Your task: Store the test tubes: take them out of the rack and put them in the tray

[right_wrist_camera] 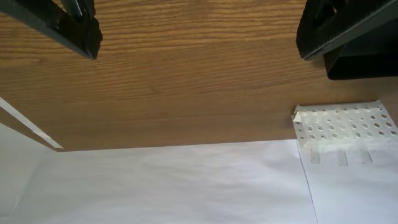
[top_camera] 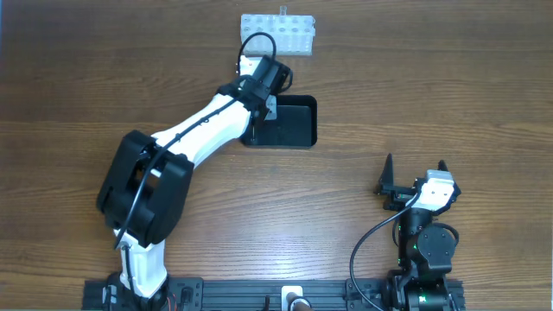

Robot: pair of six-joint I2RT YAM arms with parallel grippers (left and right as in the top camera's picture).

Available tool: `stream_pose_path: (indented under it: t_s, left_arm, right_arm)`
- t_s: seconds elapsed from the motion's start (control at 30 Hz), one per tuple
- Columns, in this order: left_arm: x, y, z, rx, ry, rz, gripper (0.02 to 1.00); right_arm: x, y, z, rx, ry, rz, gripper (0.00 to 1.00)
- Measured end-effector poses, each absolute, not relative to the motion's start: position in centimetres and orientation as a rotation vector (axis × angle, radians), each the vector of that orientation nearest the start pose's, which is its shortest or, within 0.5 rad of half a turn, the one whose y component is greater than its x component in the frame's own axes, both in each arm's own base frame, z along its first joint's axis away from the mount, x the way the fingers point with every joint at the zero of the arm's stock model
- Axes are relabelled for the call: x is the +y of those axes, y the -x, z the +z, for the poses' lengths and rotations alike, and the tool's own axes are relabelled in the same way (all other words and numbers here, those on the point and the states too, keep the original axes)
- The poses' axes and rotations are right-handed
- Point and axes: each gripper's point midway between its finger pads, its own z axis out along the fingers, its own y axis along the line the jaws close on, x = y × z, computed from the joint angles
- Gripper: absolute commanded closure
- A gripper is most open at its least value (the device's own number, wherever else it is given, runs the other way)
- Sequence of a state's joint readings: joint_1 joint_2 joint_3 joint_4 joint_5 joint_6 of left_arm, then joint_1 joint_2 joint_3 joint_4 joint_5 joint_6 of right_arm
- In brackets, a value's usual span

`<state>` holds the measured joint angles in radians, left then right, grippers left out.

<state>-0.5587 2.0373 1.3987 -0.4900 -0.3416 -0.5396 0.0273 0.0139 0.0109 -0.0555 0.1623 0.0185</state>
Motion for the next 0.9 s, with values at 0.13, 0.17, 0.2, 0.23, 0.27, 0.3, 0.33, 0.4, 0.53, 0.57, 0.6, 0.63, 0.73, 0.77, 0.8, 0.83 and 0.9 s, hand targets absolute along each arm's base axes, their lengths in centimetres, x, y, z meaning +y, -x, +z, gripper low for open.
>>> stream_pose_path:
  t_s: [0.13, 0.17, 0.2, 0.23, 0.27, 0.3, 0.33, 0.4, 0.53, 0.57, 0.6, 0.63, 0.73, 0.77, 0.8, 0.83, 0.9]
  left_arm:
    - [-20.2, -43.1, 3.3, 2.597, 0.074, 0.083, 0.851]
    - [-20.2, -43.1, 3.2, 2.598, 0.073, 0.084, 0.831]
    - [-20.2, -43.1, 3.2, 2.597, 0.074, 0.082, 0.779]
    - [-20.2, -43.1, 3.2, 2.596, 0.074, 0.082, 0.757]
    - [-20.2, -43.1, 3.2, 2.596, 0.069, 0.083, 0.693]
    - [-20.2, -43.1, 3.2, 2.596, 0.07, 0.082, 0.636]
    - [-20.2, -43.1, 3.2, 2.596, 0.069, 0.083, 0.61]
    - [-20.2, -43.2, 3.3, 2.595, 0.07, 0.082, 0.579]
    - [-20.3, -43.5, 3.4, 2.58, 0.069, 0.075, 0.562]
    - [-20.3, -43.5, 3.5, 2.578, 0.07, 0.076, 0.56]
    - [-20.3, -43.5, 3.5, 2.577, 0.07, 0.078, 0.553]
    - [-20.3, -43.5, 3.6, 2.575, 0.071, 0.077, 0.549]
    - [-20.4, -43.7, 4.8, 2.553, 0.071, 0.06, 0.527]
    - [-20.5, -43.9, 5.8, 2.536, 0.067, 0.049, 0.503]
    - [-20.6, -44.2, 7.3, 2.503, 0.066, 0.032, 0.481]
    - [-20.7, -44.6, 8.4, 2.478, 0.066, 0.019, 0.463]
    - [-21.3, -46.1, 12.3, 2.371, 0.069, -0.03, 0.428]
  right_arm:
    - [-2.1, -24.5, 16.2, 1.626, -0.117, -0.097, 0.009]
    - [-2.1, -24.5, 16.2, 1.626, -0.117, -0.097, 0.009]
    - [-2.1, -24.5, 16.2, 1.626, -0.117, -0.098, 0.007]
    - [-2.1, -24.5, 16.2, 1.626, -0.117, -0.097, 0.009]
    - [-2.1, -24.5, 16.2, 1.626, -0.117, -0.097, 0.007]
    - [-2.1, -24.5, 16.2, 1.625, -0.117, -0.097, 0.007]
    - [-2.1, -24.5, 16.2, 1.625, -0.117, -0.097, 0.007]
    - [-2.1, -24.5, 16.2, 1.625, -0.117, -0.097, 0.007]
    - [-2.1, -24.5, 16.2, 1.625, -0.117, -0.098, 0.009]
    - [-2.1, -24.5, 16.2, 1.625, -0.117, -0.097, 0.009]
    - [-2.1, -24.5, 16.2, 1.625, -0.117, -0.097, 0.009]
    - [-2.1, -24.5, 16.2, 1.625, -0.117, -0.097, 0.007]
    - [-2.1, -24.5, 16.2, 1.625, -0.117, -0.097, 0.009]
    - [-2.1, -24.5, 16.2, 1.626, -0.117, -0.097, 0.007]
    - [-2.1, -24.5, 16.2, 1.625, -0.117, -0.097, 0.009]
    - [-2.1, -24.5, 16.2, 1.625, -0.117, -0.097, 0.009]
    - [-2.1, -24.5, 16.2, 1.626, -0.117, -0.097, 0.009]
